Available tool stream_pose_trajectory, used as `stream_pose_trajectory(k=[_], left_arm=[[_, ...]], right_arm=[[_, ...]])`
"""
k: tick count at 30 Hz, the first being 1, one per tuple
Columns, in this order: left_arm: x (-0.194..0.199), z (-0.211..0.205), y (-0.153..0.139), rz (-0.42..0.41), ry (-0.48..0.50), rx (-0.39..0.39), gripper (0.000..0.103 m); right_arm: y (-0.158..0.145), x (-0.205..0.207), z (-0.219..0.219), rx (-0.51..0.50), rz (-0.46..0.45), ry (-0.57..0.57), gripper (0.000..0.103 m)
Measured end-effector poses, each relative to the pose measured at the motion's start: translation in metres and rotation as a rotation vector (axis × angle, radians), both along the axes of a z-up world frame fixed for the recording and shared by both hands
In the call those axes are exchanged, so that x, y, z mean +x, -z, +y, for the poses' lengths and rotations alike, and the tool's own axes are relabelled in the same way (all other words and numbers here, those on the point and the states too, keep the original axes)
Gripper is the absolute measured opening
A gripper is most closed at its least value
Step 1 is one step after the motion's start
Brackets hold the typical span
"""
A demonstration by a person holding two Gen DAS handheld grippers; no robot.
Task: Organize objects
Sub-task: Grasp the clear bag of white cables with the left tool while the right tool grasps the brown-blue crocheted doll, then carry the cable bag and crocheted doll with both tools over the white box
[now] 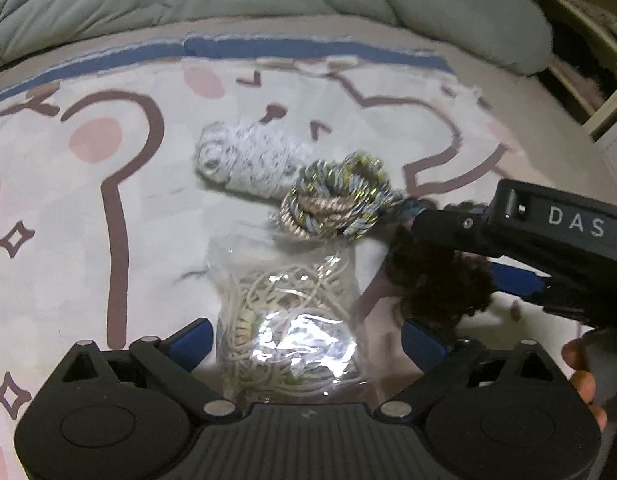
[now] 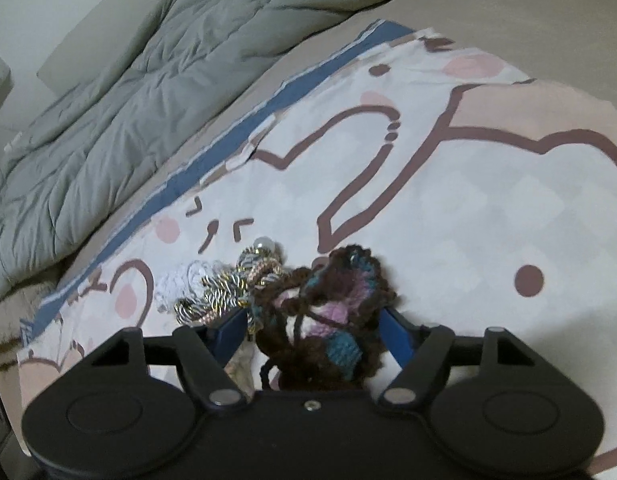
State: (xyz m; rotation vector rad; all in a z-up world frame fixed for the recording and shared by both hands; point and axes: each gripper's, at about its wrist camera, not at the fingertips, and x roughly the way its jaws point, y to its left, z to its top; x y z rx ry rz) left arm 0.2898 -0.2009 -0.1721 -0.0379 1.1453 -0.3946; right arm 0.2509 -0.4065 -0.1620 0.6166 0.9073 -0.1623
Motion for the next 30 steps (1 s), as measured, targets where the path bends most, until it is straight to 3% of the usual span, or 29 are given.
stream_pose_trajectory(k=[3,4,8,11,19,30], left_arm=[[0.0,-0.002,0.002,-0.019,0.005,0.035,0.092],[0.0,-0.001,0.002,-0.026,-0.002,0.047,0.086],[-0.001,0.001,0.0,-0.047,0.022,0.065,0.07],[-0.005,0.004,-0.003,-0.055,0.038,0.066,0.066],[-0.021,0.019,-0.022,-0.072,0.0,0.051,0.063],[-0.061,0.045,-0.078,-0.163,-0.05,0.025,0.063]], right_arm=[[0.006,0.003,0.003,-0.008,0.02,-0.009,0.074],[0.007,0.003,0.003,-0.011,0.021,-0.01,0.074],[0.008,0.004,0.002,-0.033,0.013,-0.015,0.055],[0.006,0.003,0.005,-0.057,0.003,-0.057,0.05],[-0.015,-0.012,0.01,-0.071,-0.02,-0.114,0.046],[-0.061,-0.057,0.012,-0.098,-0.096,-0.127,0.046]])
